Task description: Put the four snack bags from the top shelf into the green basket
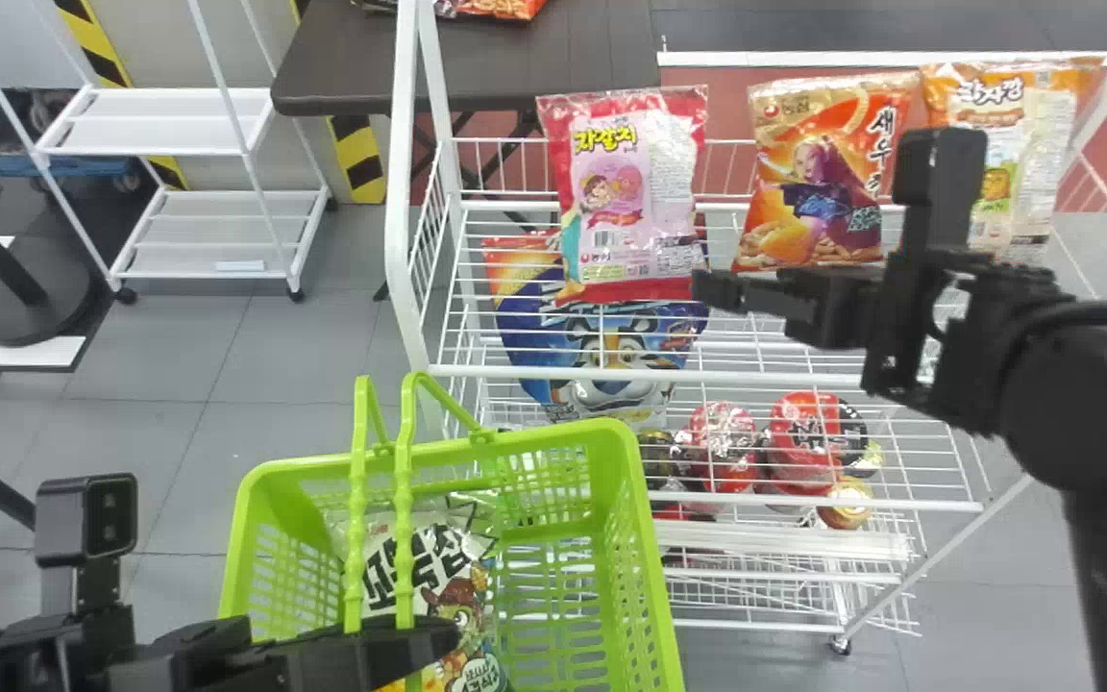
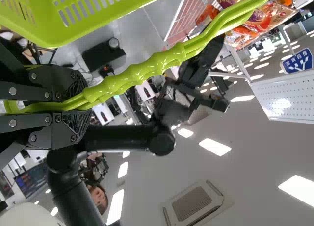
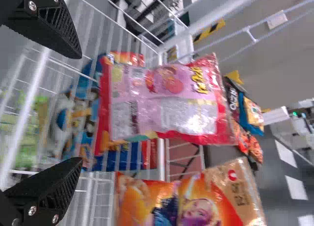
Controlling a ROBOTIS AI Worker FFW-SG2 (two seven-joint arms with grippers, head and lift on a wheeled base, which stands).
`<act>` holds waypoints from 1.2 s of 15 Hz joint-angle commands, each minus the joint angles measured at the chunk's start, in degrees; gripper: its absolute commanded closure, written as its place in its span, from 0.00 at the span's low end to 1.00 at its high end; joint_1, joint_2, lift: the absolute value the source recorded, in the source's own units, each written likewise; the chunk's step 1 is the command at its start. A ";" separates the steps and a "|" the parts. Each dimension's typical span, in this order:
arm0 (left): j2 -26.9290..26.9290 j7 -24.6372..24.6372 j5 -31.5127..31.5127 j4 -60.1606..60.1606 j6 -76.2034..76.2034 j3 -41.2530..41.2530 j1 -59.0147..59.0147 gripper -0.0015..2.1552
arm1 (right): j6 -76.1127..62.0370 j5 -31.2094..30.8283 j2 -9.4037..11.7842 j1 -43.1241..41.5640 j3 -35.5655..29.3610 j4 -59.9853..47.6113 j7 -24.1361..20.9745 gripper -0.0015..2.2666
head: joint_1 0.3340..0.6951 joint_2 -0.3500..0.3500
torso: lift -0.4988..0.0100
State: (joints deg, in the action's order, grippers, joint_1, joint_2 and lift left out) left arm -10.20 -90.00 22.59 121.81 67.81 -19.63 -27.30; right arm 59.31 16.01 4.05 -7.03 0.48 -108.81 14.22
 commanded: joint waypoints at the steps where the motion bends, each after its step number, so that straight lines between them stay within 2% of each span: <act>1: 0.01 -0.57 0.00 0.00 0.00 0.21 -0.12 1.00 | -9.77 -0.10 -0.10 -4.75 1.28 9.76 0.02 0.03 | 1.00 0.53 | 0.98; 5: 0.10 -0.57 -0.26 0.44 0.18 0.47 -0.47 1.00 | -19.62 0.16 -0.45 -13.01 7.52 26.11 0.10 0.03 | 1.00 0.54 | 0.98; 9: 0.10 -0.57 -0.26 0.97 0.18 0.03 -1.26 1.00 | -23.66 -0.54 -2.73 -20.39 12.79 39.12 0.02 0.11 | 1.00 0.62 | 0.98; 10: 0.10 -0.57 -0.09 1.06 0.18 -0.05 -1.35 1.00 | -23.66 -1.42 -3.35 -21.27 13.40 40.43 -0.07 0.18 | 1.00 0.64 | 0.98; 11: 0.10 -0.57 -0.09 1.06 0.00 -0.14 -1.35 1.00 | -23.66 -2.47 -3.88 -21.62 13.58 41.40 -0.07 0.36 | 1.00 0.65 | 0.98; 13: 0.10 -0.57 -0.09 1.06 0.18 -0.14 -1.44 1.00 | -22.78 -3.62 -4.10 -21.62 13.76 41.40 -1.04 0.92 | 1.00 0.69 | 0.98; 14: 0.01 -0.57 -0.09 1.06 0.00 -0.14 -1.44 1.00 | -22.08 -4.50 -4.10 -21.45 14.20 40.96 -2.53 0.99 | 1.00 0.69 | 0.98; 18: -0.08 -0.57 0.00 1.06 0.00 -0.23 -1.44 1.00 | -21.73 -4.58 -4.10 -17.67 13.58 35.34 -2.62 0.99 | 1.00 0.68 | 0.98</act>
State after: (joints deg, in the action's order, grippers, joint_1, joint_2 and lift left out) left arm -10.28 -90.00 22.58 122.87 67.82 -19.83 -28.73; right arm 37.55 11.36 0.00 -26.47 14.30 -70.45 11.60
